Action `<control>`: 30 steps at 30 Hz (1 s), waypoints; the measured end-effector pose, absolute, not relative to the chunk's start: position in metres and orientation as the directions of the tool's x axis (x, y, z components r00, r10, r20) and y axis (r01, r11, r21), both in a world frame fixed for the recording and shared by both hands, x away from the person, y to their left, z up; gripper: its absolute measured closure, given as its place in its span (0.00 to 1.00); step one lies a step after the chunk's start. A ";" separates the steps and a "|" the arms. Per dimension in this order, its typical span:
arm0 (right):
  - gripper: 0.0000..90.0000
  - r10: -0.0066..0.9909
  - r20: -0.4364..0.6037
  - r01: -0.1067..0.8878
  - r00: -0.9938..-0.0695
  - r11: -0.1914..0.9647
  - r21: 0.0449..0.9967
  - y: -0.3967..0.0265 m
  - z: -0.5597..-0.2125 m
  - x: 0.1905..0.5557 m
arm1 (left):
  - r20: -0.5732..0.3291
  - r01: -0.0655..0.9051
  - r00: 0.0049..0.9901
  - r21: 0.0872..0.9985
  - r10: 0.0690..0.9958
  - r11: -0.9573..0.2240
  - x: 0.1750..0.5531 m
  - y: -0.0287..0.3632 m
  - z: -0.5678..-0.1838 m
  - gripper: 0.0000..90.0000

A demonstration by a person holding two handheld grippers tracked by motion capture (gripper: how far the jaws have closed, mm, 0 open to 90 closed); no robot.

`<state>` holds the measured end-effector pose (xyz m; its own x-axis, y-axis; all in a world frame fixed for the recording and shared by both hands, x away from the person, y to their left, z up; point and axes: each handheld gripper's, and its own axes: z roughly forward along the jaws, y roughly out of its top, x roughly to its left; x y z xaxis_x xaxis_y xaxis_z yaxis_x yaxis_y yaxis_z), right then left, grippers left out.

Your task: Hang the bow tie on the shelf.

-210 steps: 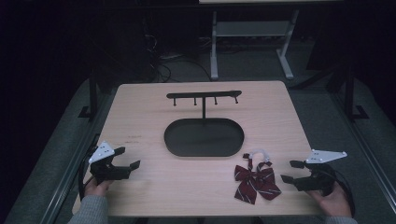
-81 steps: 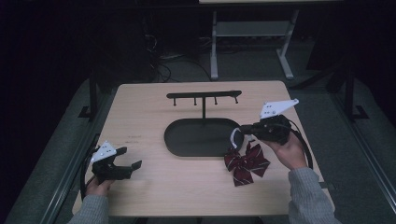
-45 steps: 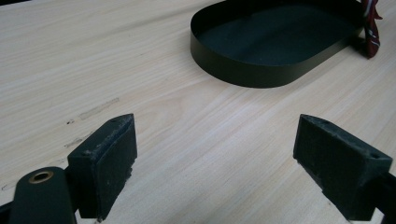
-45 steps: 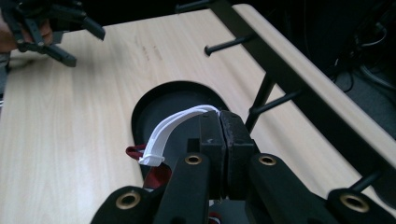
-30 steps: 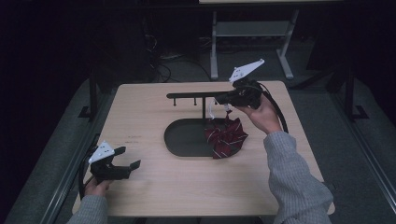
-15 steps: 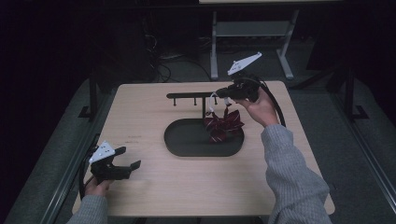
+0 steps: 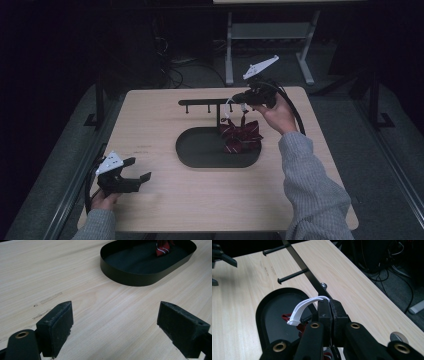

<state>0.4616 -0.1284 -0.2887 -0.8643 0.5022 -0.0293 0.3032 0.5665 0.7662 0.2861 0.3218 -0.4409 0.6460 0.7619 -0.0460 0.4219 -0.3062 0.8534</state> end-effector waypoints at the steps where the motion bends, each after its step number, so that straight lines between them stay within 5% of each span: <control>1: 0.98 0.502 -0.029 0.303 -0.864 0.567 0.766 -0.128 -0.289 0.462 | -0.046 0.422 0.646 0.853 0.762 -0.306 0.286 0.322 -0.441 0.14; 30: 0.91 0.482 0.000 0.313 -0.876 0.569 0.760 -0.134 -0.296 0.459 | -0.048 0.422 0.651 0.852 0.757 -0.309 0.286 0.320 -0.441 0.14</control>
<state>0.4586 -0.1342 -0.2961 -0.8764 0.4816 0.0005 0.3132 0.5693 0.7602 0.2861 0.3199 -0.4412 0.6513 0.7573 -0.0479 0.4223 -0.3093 0.8521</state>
